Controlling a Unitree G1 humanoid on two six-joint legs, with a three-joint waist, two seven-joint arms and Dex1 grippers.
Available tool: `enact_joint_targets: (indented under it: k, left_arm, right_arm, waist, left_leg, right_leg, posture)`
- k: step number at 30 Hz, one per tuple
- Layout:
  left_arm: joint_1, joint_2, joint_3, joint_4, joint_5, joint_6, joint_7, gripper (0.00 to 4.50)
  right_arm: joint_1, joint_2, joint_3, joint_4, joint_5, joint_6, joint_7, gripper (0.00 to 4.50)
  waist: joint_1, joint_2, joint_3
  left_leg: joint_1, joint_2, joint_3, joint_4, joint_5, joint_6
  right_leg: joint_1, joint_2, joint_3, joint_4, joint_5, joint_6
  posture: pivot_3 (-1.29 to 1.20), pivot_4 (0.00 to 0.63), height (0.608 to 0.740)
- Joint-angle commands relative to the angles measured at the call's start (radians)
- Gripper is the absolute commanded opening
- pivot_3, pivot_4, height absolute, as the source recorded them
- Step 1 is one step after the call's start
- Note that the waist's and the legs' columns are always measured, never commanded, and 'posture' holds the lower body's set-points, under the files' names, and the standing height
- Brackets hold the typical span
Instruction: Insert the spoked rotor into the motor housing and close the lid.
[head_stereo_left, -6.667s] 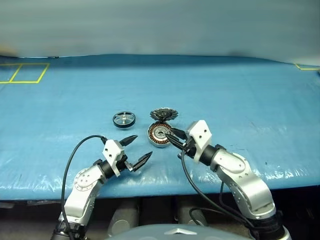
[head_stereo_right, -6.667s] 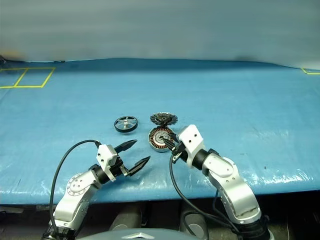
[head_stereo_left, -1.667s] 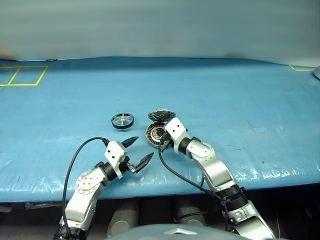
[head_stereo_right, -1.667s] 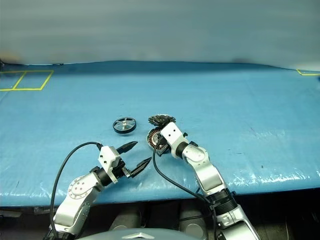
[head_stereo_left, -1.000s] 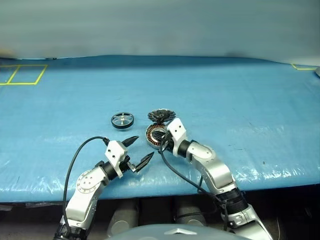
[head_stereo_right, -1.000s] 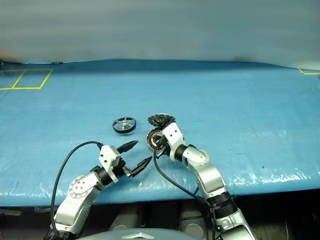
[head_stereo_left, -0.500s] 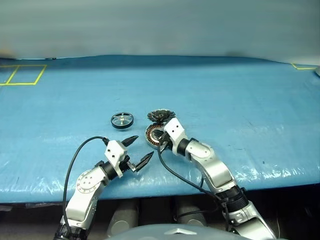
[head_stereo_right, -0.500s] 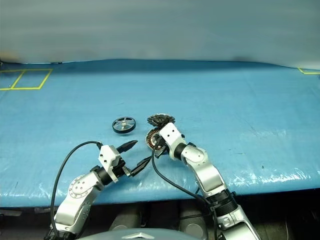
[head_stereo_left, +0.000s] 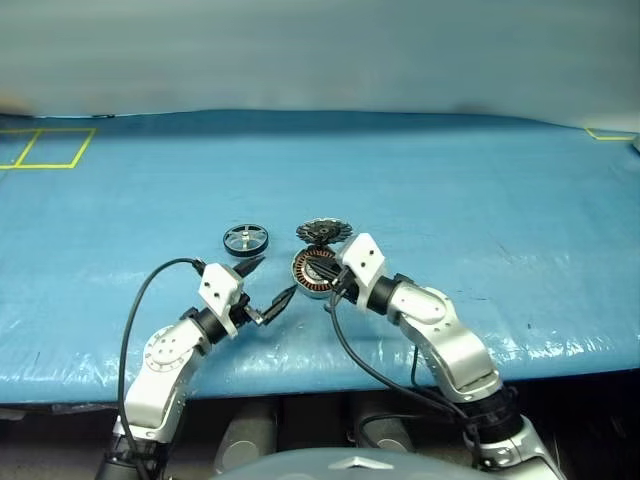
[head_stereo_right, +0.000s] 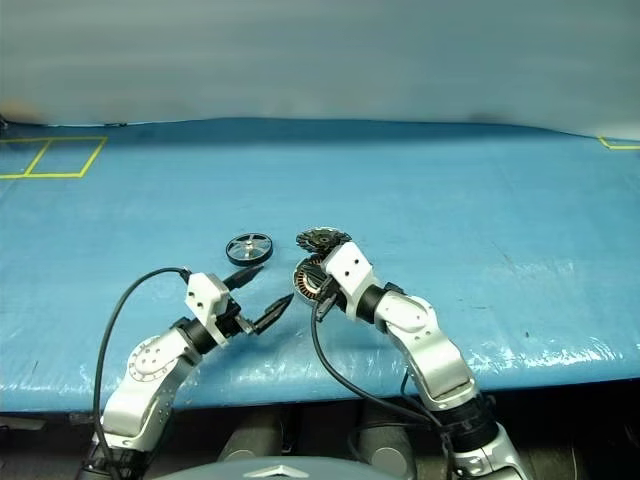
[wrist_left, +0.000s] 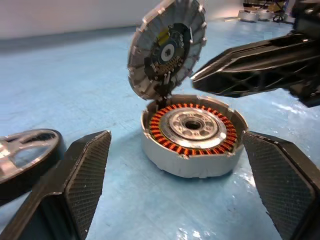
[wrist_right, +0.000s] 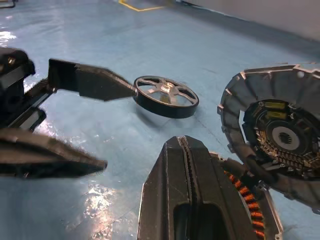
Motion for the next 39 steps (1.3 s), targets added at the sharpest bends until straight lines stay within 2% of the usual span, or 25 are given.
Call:
enact_joint_targets:
  k: [1, 6, 10, 12, 15, 18, 23, 25, 32, 36, 39]
  left_arm:
    - [-0.065, 0.019, 0.061, -0.034, -0.038, 0.034, 0.018, 4.50]
    - [-0.210, 0.069, 0.132, 0.069, -0.049, 0.099, 0.025, 4.50]
    - [-0.350, 0.184, 0.070, 0.187, 0.049, 0.200, -0.016, 4.50]
    - [-0.406, 0.210, 0.054, 0.246, 0.054, 0.228, -0.045, 4.50]
    - [-0.477, 0.218, 0.054, 0.315, 0.007, 0.263, -0.132, 4.50]
    - [-0.536, 0.230, 0.029, 0.396, 0.036, 0.268, -0.180, 4.50]
    - [-0.621, 0.242, -0.028, 0.497, 0.094, 0.281, -0.240, 4.50]
    - [-0.667, 0.245, -0.057, 0.548, 0.141, 0.326, -0.217, 4.50]
    - [-0.782, 0.259, -0.109, 0.678, 0.218, 0.358, -0.262, 4.50]
    - [-0.864, 0.249, -0.141, 0.746, 0.224, 0.525, -0.318, 4.50]
    - [-0.888, 0.266, -0.203, 0.752, 0.260, 0.563, -0.379, 4.50]
  right_arm:
    - [0.037, -0.042, -0.011, -0.095, 0.033, 0.028, 0.029, 0.02]
    - [0.096, -0.074, -0.011, -0.125, 0.040, 0.040, 0.023, 0.02]
    - [0.135, -0.068, -0.009, -0.120, 0.029, 0.014, 0.000, 0.02]
    - [0.168, -0.075, 0.000, -0.114, 0.010, -0.018, -0.009, 0.02]
    - [0.241, -0.070, -0.026, -0.110, 0.015, -0.078, -0.027, 0.02]
    - [0.289, -0.070, -0.034, -0.080, -0.017, -0.137, -0.060, 0.02]
    - [0.307, -0.032, -0.033, -0.082, -0.015, -0.143, -0.096, 0.02]
    - [0.308, -0.027, -0.028, -0.085, -0.019, -0.143, -0.100, 0.02]
    - [0.306, -0.029, -0.034, -0.083, -0.039, -0.126, -0.117, 0.02]
    - [0.301, -0.024, -0.042, -0.071, -0.036, -0.100, -0.127, 0.02]
    - [0.296, -0.023, -0.033, -0.066, -0.047, -0.093, -0.129, 0.02]
  waist:
    - [0.001, 0.000, 0.000]
    - [0.004, -0.001, 0.000]
    - [0.004, -0.001, 0.001]
    - [0.003, -0.001, 0.001]
    - [0.005, -0.002, 0.001]
    - [0.006, -0.002, 0.001]
    - [-0.001, -0.002, 0.001]
    - [0.000, -0.002, 0.001]
    - [-0.001, -0.002, 0.001]
    - [-0.001, -0.003, 0.002]
    - [-0.003, -0.003, 0.002]
  left_leg:
    - [0.000, 0.000, 0.000, 0.000, 0.000, 0.000]
    - [0.000, 0.000, 0.000, 0.001, 0.000, 0.000]
    - [0.000, -0.001, 0.001, 0.001, 0.000, 0.000]
    - [0.000, -0.002, 0.001, 0.001, 0.000, 0.000]
    - [-0.001, -0.001, 0.000, 0.001, 0.000, 0.000]
    - [-0.002, -0.001, 0.000, 0.001, 0.000, 0.000]
    - [0.000, -0.001, 0.001, 0.001, 0.000, 0.000]
    - [-0.001, -0.001, 0.001, 0.002, 0.000, 0.000]
    - [-0.001, -0.001, 0.001, 0.001, 0.000, 0.000]
    - [-0.002, -0.002, 0.001, 0.002, 0.000, 0.000]
    - [-0.001, -0.002, 0.001, 0.002, 0.000, 0.000]
  right_leg:
    - [0.000, 0.000, 0.000, 0.000, 0.000, 0.000]
    - [0.000, 0.000, 0.000, 0.000, 0.000, 0.000]
    - [0.001, 0.001, 0.000, 0.001, 0.000, 0.001]
    - [0.001, 0.002, -0.001, 0.000, 0.001, 0.001]
    - [0.000, 0.001, 0.000, -0.001, 0.002, 0.005]
    - [0.000, 0.001, 0.000, -0.001, 0.003, 0.008]
    - [0.000, 0.001, 0.001, 0.001, 0.001, 0.005]
    - [0.000, 0.001, 0.001, 0.001, 0.001, 0.005]
    - [0.000, 0.001, 0.001, 0.000, 0.003, 0.009]
    - [0.000, 0.001, 0.000, 0.000, 0.003, 0.009]
    - [0.000, 0.002, 0.000, 0.001, 0.003, 0.009]
  posture:
    - [0.00, 0.150, 0.740]
    - [0.00, 0.150, 0.740]
    - [0.00, 0.150, 0.740]
    - [0.00, 0.150, 0.740]
    - [0.00, 0.150, 0.740]
    - [0.00, 0.150, 0.740]
    - [0.00, 0.150, 0.740]
    - [0.00, 0.150, 0.740]
    - [0.00, 0.150, 0.740]
    - [0.00, 0.150, 0.740]
    - [0.00, 0.150, 0.740]
